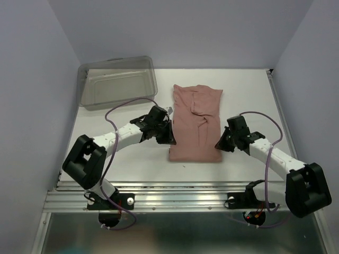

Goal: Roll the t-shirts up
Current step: Roll the T-shirt to the center of the board.

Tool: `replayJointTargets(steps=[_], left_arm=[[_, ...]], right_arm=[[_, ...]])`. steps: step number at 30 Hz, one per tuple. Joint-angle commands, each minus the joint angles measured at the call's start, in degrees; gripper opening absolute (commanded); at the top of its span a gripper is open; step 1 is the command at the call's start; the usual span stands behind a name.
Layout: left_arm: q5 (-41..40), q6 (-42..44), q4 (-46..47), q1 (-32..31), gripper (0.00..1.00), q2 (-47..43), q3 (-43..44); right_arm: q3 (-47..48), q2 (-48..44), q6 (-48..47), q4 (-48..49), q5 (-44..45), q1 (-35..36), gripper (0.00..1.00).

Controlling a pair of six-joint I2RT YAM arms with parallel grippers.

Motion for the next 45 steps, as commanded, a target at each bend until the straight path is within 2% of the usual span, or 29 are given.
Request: replayJointTargets(steps=[1,12,16,22,25,29,34,36,41,45], left_arm=[[1.53,-0.54,3.24,-0.30,0.00,2.99,0.48],[1.80,1.04,3.77,-0.30,0.00,5.99,1.17],[1.36,1.74,3.77,-0.30,0.00,6.42,3.11],[-0.57,2.71,3.68,-0.04,0.00,11.68,7.76],[-0.40,2.80,4.65,0.05,0.00,15.20,9.00],[-0.13,1.40,6.84,0.05,0.00,18.02,7.95],[-1.01,1.21,6.68,0.22,0.00,19.08,6.63],[-1.19,1.30,6.41,0.57,0.00,19.26,5.93],[-1.54,1.39,6.15,1.28,0.00,19.96,5.05],[-1.36,1.92,6.06,1.54,0.00,21.01,5.22]], right_arm=[[1.51,2.16,-1.42,3.42,3.54,-0.24,0.09],[-7.55,3.40,4.82,0.97,8.39,-0.24,0.01],[-5.97,0.07,3.07,-0.18,8.22,-0.24,0.01],[3.32,-3.11,-0.97,-1.15,7.43,0.29,0.05],[5.19,-1.36,-1.77,0.77,3.93,1.86,0.07],[5.63,2.06,-0.37,3.85,2.94,9.14,0.10],[3.18,7.52,0.34,7.46,-0.30,10.49,0.11],[1.94,8.93,0.43,7.47,0.83,10.49,0.11],[-4.02,7.36,4.29,4.13,11.36,10.49,0.11],[-6.85,6.12,7.19,3.16,13.75,10.49,0.11]])
